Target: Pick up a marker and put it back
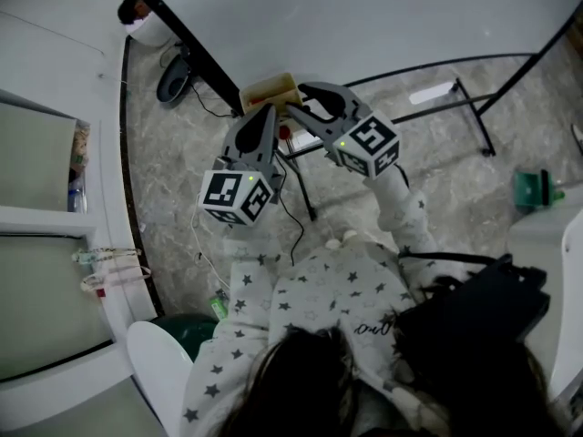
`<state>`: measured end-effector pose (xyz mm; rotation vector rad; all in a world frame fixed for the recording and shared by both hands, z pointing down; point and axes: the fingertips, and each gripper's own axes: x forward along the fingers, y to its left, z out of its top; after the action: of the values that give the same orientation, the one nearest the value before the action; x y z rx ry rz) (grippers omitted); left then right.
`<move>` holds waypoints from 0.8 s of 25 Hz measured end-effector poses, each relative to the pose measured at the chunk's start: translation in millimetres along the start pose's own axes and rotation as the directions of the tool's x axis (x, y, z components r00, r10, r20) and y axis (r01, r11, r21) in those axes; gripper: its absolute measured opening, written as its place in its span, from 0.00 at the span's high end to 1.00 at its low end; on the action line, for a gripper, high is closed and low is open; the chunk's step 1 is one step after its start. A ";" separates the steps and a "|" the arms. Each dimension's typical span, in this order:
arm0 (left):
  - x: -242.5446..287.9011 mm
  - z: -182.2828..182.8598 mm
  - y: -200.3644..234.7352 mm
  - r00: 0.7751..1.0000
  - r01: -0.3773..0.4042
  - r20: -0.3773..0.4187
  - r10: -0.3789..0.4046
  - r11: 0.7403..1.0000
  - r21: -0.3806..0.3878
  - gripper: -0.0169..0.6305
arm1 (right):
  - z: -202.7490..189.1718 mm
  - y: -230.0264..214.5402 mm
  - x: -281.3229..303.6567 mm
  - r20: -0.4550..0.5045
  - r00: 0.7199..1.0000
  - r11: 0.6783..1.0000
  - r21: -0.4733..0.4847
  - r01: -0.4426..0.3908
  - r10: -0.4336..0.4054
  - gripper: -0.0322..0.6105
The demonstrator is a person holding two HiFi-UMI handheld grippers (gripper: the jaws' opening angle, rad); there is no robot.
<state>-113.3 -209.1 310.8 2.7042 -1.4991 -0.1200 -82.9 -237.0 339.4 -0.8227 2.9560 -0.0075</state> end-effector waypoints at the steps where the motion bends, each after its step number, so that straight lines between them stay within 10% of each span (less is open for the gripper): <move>1: -0.6 2.6 -0.6 1.000 0.002 0.005 -0.002 1.000 0.002 0.97 | 3.7 1.5 -1.3 0.001 1.000 1.000 -0.010 -0.003 0.003 0.71; 20: -12.7 34.7 -23.2 0.999 0.037 0.024 -0.038 0.998 0.056 0.97 | 69.2 30.8 -21.0 0.076 0.995 0.997 0.011 -0.071 0.070 0.94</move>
<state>-103.6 -186.2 275.0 2.7855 -1.4802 -0.1162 -75.9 -198.7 271.0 -0.7004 2.9082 0.0069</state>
